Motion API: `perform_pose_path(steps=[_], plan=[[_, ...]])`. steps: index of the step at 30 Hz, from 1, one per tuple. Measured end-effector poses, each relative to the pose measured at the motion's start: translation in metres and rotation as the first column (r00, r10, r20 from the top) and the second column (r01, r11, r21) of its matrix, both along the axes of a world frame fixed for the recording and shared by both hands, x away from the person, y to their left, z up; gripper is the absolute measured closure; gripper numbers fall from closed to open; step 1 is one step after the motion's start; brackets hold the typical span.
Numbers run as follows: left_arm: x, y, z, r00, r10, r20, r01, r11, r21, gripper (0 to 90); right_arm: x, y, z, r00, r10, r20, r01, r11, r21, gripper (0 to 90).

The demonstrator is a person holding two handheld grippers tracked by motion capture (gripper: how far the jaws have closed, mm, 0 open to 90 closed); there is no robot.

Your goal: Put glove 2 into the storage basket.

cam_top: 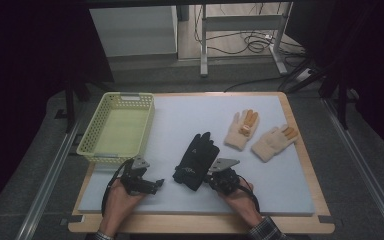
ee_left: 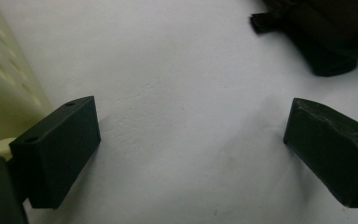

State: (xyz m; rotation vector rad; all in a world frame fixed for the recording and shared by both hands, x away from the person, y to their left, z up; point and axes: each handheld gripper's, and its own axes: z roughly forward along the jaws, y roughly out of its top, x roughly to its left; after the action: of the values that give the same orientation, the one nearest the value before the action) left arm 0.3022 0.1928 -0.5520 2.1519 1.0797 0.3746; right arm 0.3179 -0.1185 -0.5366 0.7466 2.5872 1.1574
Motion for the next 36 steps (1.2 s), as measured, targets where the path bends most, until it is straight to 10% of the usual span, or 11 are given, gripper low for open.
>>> perform_pose_path(steps=[22, 36], plan=[[0.001, 0.000, 0.000, 1.0000, -0.001, 0.000, 0.001, 1.0000, -0.003, 3.2, 0.026, 0.040, -0.002, 0.9999, 0.000, 0.011, 0.000, 1.000, -0.012, 86.3], [0.000, 0.000, -0.001, 1.0000, -0.001, 0.004, 0.001, 1.0000, -0.006, 3.3, 0.017, 0.005, 0.016, 0.9979, -0.060, 0.024, 0.060, 0.998, 0.002, 50.0]])
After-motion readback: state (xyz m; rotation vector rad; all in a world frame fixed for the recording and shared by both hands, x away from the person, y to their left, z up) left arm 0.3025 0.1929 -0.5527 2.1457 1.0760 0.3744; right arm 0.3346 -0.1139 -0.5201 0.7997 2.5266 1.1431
